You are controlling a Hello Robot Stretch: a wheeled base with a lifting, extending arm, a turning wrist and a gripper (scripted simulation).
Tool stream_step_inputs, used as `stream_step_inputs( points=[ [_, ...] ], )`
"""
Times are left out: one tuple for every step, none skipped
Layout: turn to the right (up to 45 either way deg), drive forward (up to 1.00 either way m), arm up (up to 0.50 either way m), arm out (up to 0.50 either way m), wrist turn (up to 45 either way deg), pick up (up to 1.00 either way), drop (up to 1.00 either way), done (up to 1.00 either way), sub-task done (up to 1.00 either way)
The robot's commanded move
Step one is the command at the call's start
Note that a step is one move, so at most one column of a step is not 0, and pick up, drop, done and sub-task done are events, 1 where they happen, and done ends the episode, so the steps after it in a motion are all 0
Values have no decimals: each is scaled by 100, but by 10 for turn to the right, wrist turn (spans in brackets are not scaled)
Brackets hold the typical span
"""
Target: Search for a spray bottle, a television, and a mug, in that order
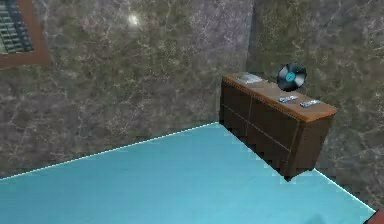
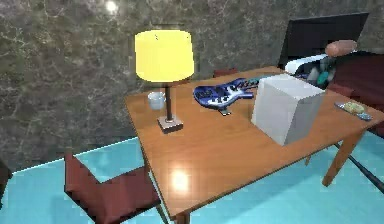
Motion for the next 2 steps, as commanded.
stream_step_inputs(
  points=[
    [150,0,0,0,0,0,0,0,0],
    [0,30,0,0,0,0,0,0,0]
  ],
)
